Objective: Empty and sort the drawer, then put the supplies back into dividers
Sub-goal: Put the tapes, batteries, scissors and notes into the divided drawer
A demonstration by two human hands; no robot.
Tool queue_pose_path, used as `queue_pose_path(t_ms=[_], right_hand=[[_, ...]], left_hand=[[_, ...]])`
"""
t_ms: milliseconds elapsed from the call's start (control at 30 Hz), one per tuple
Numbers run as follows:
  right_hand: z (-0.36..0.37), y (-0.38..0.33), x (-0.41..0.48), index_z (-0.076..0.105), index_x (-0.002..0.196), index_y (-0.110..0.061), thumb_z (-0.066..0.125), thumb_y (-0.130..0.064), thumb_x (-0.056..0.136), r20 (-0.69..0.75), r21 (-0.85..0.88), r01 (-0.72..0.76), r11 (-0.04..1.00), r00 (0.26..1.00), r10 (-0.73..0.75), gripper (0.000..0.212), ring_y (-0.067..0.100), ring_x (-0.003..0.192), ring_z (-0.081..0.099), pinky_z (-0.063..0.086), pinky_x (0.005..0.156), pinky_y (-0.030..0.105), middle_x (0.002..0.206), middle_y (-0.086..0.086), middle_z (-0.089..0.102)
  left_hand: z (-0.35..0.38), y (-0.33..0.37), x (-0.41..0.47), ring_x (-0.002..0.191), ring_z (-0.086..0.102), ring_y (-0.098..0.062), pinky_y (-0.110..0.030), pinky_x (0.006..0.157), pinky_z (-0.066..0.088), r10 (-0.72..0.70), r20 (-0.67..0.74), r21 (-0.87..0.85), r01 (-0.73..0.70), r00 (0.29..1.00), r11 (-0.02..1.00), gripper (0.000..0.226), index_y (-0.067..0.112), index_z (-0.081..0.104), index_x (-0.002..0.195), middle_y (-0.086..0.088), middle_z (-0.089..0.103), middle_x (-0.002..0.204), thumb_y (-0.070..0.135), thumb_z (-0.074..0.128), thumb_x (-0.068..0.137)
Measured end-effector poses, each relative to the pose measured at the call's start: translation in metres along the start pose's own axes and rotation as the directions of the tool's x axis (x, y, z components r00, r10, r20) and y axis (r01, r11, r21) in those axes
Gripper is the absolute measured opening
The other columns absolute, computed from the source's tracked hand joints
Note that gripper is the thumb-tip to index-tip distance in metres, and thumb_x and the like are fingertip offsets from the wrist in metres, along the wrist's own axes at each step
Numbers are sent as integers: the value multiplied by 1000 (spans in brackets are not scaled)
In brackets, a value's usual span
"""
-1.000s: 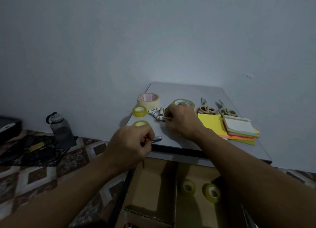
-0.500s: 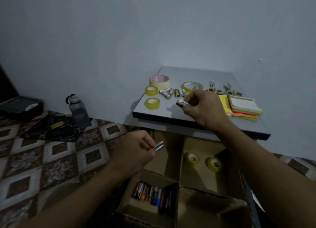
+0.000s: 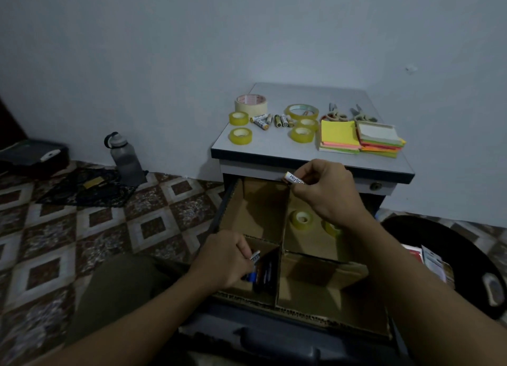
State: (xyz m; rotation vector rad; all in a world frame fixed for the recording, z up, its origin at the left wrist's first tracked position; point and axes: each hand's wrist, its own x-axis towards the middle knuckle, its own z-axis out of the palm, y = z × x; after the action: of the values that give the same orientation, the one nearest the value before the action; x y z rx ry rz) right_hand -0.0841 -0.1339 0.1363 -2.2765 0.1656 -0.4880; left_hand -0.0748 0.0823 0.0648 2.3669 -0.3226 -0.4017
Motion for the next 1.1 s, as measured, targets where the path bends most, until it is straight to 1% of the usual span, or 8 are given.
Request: queue_pose_path(t_ms=[167,267,533,633,800,933,1000,1100], right_hand=[[2,-5,-9,68,90,-22,77,-22,81,13,18,-2,1000,1000,2,12,3,76,64,46,56,13,85,-10,68],[5,-5,-13,68,88,-23,78,-24,81,17,24,-12,1000,1000,12,12,4,75,64,48,58,15,83,-9,69],[12,-3,-20,66,89,-21,76,-21,83,44,40,-47,998,998,45,12,7,73,64,45,56,17,84,-6,68],[13,-2,-22,67,89,-21,76,-19,83,38,46,-64,997,997,63,11,8,74,64,49,59,21,85,-5,68],[15,0,-26,68,87,-21,76,-17,84,37,74,-100,992,995,97,9,8,74,65,50,60,21,83,-4,69],[18,-1,-29,69,90,-20,75,-17,84,39,80,-129,988,991,127,9,9,78,67,57,65,26,86,-4,70],[19,-3,-32,68,90,-20,75,-16,85,42,79,-136,987,990,133,9,9,80,67,57,67,26,88,-4,69],[20,-5,-35,67,90,-21,75,-16,85,40,81,-149,986,988,146,11,8,82,66,58,69,27,89,-5,69]], left_hand=[[22,5,17,69,73,-21,-38,65,63,-152,64,-122,159,986,980,10,2,73,77,-11,73,71,4,82,74],[32,7,21,67,73,-24,-41,66,63,-203,99,-137,215,974,967,15,-3,73,81,-15,73,71,4,84,73],[37,1,27,69,73,-25,-42,67,64,-196,92,-80,204,976,976,18,1,73,74,-11,73,69,13,87,70],[36,1,26,64,73,-22,-34,61,63,-217,104,-83,226,971,971,18,2,73,73,-10,72,66,14,86,73],[36,-1,27,61,72,-22,-38,59,63,-221,63,-30,223,973,974,16,6,73,69,-8,71,66,15,84,76],[35,4,27,52,70,-19,-29,48,58,-252,69,-31,255,965,967,19,6,70,70,-9,71,67,16,82,81],[31,5,25,58,71,-19,-34,56,62,-225,75,10,225,971,974,20,9,71,70,-6,71,67,23,83,78],[18,6,18,66,71,-18,-35,66,62,-111,89,116,101,990,988,27,10,74,77,-4,72,69,36,77,81]])
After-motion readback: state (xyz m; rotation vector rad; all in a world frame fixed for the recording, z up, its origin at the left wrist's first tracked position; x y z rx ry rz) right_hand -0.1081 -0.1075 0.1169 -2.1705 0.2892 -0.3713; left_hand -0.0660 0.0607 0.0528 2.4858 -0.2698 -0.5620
